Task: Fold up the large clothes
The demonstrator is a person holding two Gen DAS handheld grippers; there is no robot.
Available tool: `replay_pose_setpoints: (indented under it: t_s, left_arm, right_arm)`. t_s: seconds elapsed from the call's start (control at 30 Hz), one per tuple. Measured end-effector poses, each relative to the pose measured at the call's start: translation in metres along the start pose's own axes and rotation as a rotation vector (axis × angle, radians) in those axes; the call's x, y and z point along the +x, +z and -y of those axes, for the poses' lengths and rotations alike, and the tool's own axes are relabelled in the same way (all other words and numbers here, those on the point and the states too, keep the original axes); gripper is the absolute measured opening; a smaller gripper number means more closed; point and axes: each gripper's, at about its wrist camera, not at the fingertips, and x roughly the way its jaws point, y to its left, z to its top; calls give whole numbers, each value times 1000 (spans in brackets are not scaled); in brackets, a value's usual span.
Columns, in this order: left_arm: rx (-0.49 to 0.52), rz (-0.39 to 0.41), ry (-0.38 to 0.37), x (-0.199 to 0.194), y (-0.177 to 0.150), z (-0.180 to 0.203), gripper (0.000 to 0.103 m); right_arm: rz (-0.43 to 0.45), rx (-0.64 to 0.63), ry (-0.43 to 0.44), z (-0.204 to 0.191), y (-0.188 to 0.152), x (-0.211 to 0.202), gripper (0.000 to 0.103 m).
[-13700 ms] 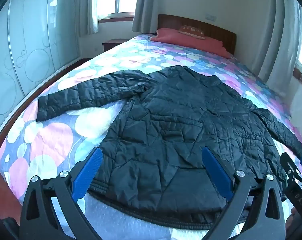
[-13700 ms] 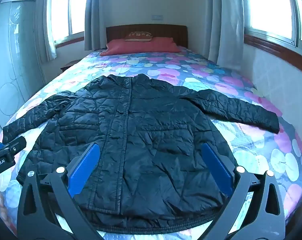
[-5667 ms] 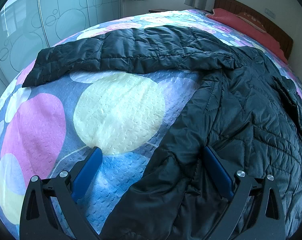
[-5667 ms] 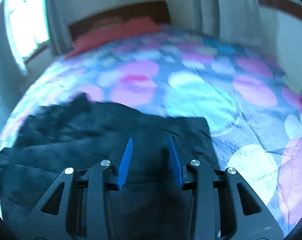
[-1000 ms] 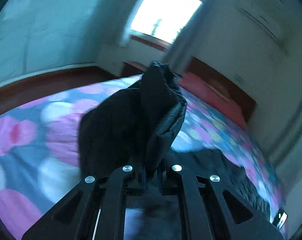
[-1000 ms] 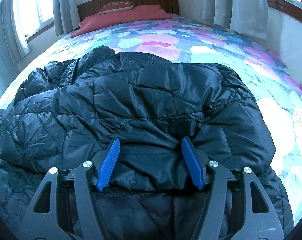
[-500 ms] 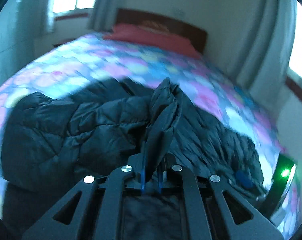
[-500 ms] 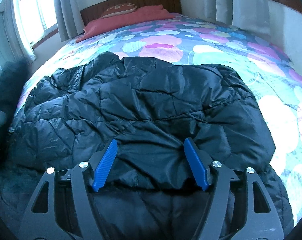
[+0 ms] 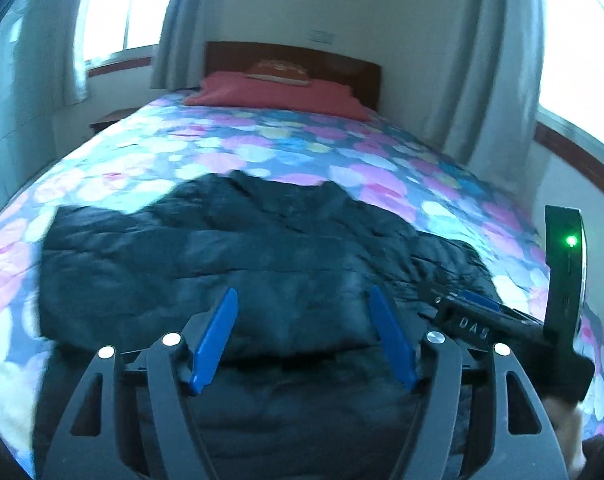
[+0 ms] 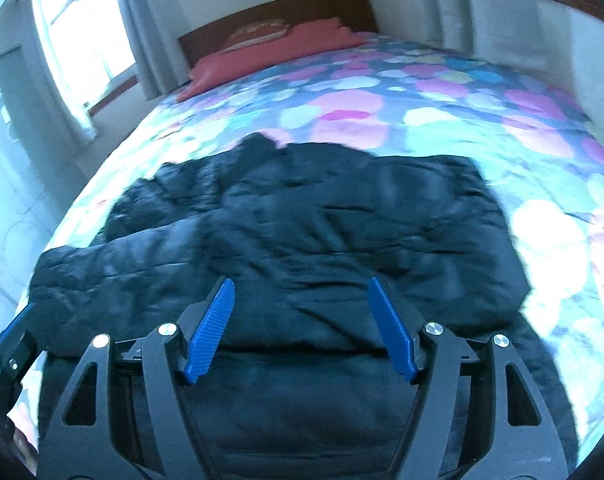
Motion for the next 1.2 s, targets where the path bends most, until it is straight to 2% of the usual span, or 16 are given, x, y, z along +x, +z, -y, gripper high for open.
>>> replay_pose_setpoints:
  t_s: [0.13, 0.27, 0.3, 0.33, 0.43, 0.53, 0.67, 0.77, 0.87, 0.97, 1.03, 1.1, 1.13, 1.2]
  left_arm:
    - [-27, 22, 88, -15, -6, -44, 68]
    - [-73, 9, 155, -18, -13, -87, 68]
    - [-87, 4, 172, -18, -16, -97, 68]
    - [-96, 0, 180, -18, -17, -103, 68]
    - [-124, -3, 202, -19, -19, -120, 68]
    - [-141, 6, 212, -20, -15, -131, 68]
    - [-133, 21, 216, -20, -10, -133, 68]
    - [-122, 17, 216, -14, -6, -132, 68]
    - [-115, 1, 205, -3, -4, -128, 68]
    - [-75, -21, 212, 12, -3, -120, 68]
    - [-51, -40, 223, 24, -2, -117, 68]
    - [-39, -62, 227, 36, 1, -116, 68]
    - [-38, -65, 226, 40, 3, -116, 68]
    - [-26, -65, 231, 49, 9, -114, 68]
  right_arm:
    - [-47, -16, 61, -34, 4, 21, 69]
    - [-124, -38, 76, -63, 3, 53, 69]
    - [-146, -52, 80, -70, 0, 62, 63]
    - [-168, -69, 81, -76, -2, 68, 40]
    - [-169, -87, 102, -87, -4, 68, 17]
    - [-110, -99, 114, -83, 3, 48, 13]
    - [4, -123, 16, -51, 22, 17, 12]
    - [39, -105, -60, -15, 34, 7, 12]
    - [17, -67, -107, 26, 40, 11, 12]
    - [-41, -76, -139, 43, 33, 30, 13]
    - [-83, -77, -143, 47, 26, 45, 21]
    - [-90, -79, -147, 47, 25, 48, 26]
    - [-85, -69, -148, 46, 26, 46, 34]
    - [-26, -31, -165, 44, 32, 32, 40]
